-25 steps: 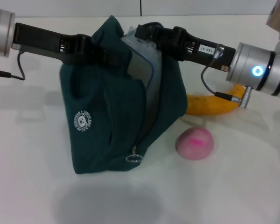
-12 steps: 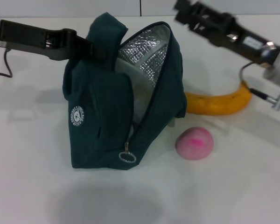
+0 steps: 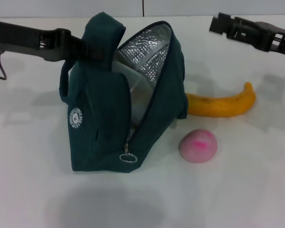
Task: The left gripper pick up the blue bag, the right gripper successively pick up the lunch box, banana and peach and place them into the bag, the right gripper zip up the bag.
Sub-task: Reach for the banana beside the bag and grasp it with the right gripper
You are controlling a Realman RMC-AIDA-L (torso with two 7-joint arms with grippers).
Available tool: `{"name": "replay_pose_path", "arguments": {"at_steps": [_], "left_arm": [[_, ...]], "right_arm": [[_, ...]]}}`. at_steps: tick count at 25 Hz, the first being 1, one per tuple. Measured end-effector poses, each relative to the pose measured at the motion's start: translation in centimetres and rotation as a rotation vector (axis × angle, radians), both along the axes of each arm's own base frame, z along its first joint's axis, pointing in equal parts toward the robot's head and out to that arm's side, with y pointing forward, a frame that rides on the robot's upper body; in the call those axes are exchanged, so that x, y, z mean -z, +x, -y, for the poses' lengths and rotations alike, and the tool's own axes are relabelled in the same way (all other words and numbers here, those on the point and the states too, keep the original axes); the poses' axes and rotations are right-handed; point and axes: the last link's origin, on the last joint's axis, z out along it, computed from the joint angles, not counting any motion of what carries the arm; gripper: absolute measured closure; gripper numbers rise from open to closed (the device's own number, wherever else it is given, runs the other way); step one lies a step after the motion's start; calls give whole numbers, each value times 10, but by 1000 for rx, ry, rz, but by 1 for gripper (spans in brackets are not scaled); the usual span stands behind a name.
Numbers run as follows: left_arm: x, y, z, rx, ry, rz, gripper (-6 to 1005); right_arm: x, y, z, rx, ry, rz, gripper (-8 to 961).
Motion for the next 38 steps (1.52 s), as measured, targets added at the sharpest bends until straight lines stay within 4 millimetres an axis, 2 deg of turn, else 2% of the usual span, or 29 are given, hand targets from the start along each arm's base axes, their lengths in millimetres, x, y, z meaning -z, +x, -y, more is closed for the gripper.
{"name": "replay_pose_path", "arguments": {"at_steps": [4, 7, 11, 14, 23, 32, 38], "left_arm": [[-4, -3, 2, 2, 12, 18, 958], [-4, -3, 3, 8, 11, 18, 958], [-3, -1, 2, 18, 11, 19, 958], [-3, 0, 2, 21, 14, 22, 958], [1, -3, 4, 10, 12, 29, 958], [4, -4, 5, 2, 7, 36, 958], [5, -4, 6, 2, 4, 37, 958]], "right_arm": [[-24, -14, -16, -32, 20, 338, 98], [-43, -25, -26, -38, -35, 579, 98], [-54, -35, -37, -56, -140, 842, 99], [-54, -41, -43, -105, -161, 1016, 99], [-15, -57, -42, -408, -184, 1245, 101], [20, -47, -41, -540, -139, 1317, 102], [36, -31, -45, -550, -114, 1344, 103]]}}
